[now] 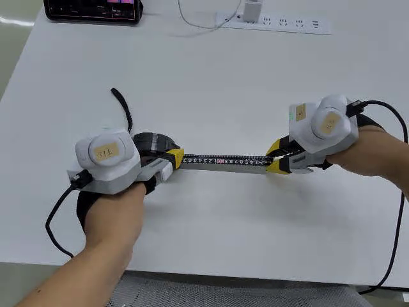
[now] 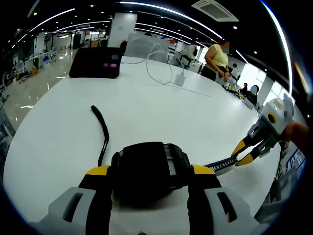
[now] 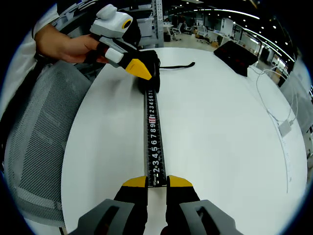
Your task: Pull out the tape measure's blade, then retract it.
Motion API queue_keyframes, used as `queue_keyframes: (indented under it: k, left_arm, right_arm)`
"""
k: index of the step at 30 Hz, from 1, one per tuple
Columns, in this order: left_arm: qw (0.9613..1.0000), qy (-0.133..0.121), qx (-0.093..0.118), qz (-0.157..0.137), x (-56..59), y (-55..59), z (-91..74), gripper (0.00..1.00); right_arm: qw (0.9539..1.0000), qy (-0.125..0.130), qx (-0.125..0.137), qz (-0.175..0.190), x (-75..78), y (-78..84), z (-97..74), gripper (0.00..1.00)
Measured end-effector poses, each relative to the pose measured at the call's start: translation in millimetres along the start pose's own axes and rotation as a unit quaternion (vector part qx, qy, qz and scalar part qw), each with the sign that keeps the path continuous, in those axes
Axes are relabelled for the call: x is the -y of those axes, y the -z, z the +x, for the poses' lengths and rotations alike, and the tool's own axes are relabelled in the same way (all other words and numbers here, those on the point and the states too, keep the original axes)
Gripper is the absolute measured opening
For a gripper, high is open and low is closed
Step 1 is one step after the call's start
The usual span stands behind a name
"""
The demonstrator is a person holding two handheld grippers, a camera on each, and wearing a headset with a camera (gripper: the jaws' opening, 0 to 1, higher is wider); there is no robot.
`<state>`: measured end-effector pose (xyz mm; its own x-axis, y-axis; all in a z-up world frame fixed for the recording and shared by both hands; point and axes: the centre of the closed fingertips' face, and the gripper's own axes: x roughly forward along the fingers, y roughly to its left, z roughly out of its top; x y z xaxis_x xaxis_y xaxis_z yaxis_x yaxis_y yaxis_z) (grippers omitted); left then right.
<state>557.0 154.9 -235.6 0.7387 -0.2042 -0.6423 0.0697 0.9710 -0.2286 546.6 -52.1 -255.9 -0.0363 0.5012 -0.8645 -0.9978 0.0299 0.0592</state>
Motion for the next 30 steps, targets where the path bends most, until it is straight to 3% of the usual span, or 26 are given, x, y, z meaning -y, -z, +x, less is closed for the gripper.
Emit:
queue_keyframes:
  k: [30]
  left_arm:
    - [0.9999, 0.007, 0.001, -0.009, -1.4, -0.8, 0.8, 0.58]
  right_arm:
    - [0.9998, 0.0, 0.018, 0.001, 1.6, -21.1, 12.0, 0.09]
